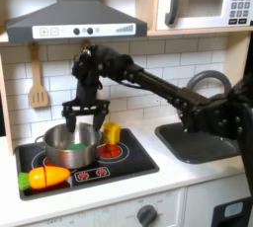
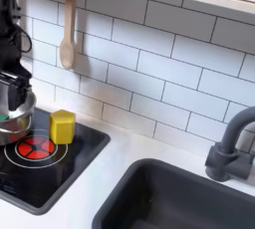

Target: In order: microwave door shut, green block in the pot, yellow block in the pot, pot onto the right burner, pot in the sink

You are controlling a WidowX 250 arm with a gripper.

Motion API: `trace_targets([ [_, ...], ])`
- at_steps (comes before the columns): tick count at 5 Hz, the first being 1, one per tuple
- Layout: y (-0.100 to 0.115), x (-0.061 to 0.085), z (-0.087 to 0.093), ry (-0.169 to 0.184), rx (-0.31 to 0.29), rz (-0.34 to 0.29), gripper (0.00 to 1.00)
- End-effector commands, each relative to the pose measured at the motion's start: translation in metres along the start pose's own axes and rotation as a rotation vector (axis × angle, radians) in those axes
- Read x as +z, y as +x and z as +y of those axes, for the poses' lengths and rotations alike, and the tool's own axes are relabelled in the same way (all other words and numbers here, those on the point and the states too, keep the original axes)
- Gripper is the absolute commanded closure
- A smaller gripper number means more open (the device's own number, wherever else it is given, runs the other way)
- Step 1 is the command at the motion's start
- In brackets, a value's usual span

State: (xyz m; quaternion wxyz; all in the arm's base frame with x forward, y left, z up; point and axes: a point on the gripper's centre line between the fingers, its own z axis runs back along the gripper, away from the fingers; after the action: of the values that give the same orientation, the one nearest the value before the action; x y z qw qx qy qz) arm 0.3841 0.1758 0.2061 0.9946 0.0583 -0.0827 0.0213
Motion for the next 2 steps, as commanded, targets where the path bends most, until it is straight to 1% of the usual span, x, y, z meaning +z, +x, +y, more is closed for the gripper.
trace_targets([
  [1,0.001,0.005,-0.022,-0.054,-0.033,-0.019,0.0],
  [2,0.004,0.019,-0.045,-0.085,-0.082,-0.06,0.0],
])
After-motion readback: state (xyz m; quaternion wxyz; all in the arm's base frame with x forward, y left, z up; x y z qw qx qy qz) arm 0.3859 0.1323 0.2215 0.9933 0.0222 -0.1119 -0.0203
